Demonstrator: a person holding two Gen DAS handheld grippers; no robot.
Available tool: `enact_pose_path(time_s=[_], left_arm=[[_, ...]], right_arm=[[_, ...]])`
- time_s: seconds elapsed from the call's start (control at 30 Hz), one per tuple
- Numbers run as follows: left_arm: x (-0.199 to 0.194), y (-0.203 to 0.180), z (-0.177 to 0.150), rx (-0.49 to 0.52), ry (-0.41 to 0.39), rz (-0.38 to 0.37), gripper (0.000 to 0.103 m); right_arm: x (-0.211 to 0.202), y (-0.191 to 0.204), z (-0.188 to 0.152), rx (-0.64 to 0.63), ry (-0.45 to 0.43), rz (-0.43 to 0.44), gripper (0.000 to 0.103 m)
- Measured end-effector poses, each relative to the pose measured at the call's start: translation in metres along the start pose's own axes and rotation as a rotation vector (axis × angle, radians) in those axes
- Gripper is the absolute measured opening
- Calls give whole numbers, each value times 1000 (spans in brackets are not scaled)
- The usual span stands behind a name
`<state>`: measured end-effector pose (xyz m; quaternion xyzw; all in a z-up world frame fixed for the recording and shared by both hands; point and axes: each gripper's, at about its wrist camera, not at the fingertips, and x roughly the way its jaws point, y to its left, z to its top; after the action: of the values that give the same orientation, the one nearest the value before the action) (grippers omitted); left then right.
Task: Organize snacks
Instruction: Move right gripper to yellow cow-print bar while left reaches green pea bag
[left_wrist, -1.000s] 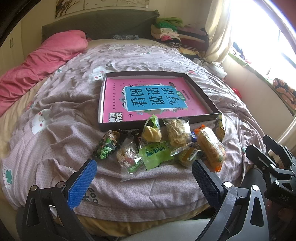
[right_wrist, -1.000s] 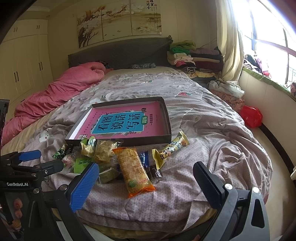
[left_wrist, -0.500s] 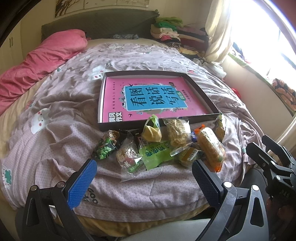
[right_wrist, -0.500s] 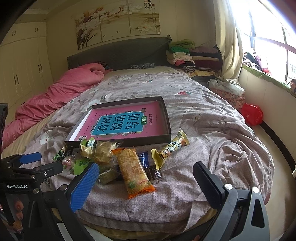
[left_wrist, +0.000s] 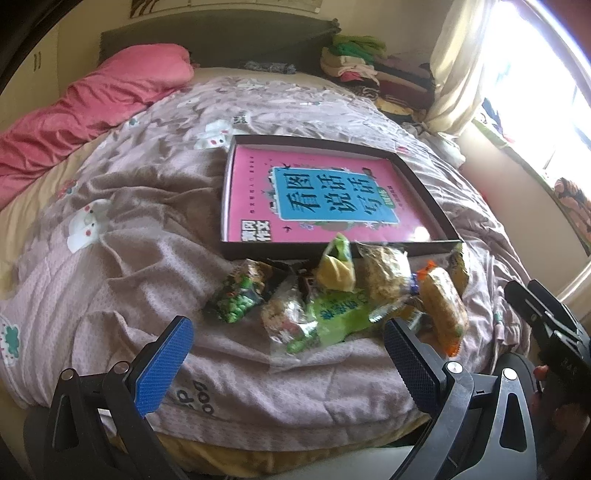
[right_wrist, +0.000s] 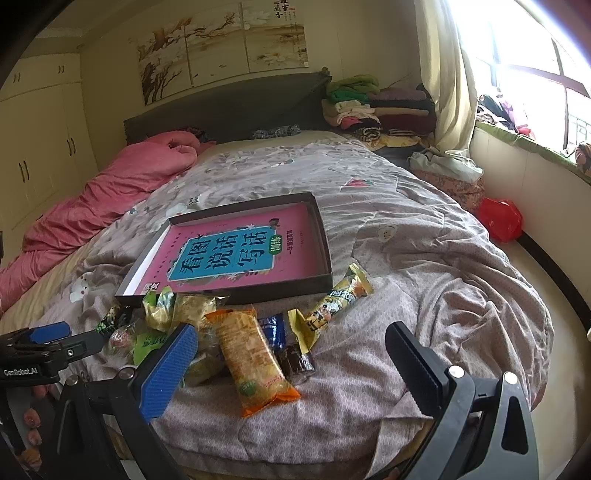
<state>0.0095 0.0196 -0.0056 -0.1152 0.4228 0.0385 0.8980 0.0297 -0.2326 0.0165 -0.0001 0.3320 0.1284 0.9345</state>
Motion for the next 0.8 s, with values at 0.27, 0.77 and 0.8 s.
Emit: enact_pose_path(time_s=[0.27, 0.77, 0.8], left_arm=[[15, 44, 9, -106, 10, 29, 102], [52, 62, 16, -93, 58, -57, 99], [54, 63, 17, -96, 61, -71, 98]], right_arm=[[17, -13, 10, 40, 9, -2, 103], [51, -38, 13, 134, 105, 16, 103], [54, -39, 13, 137, 115, 18, 103]])
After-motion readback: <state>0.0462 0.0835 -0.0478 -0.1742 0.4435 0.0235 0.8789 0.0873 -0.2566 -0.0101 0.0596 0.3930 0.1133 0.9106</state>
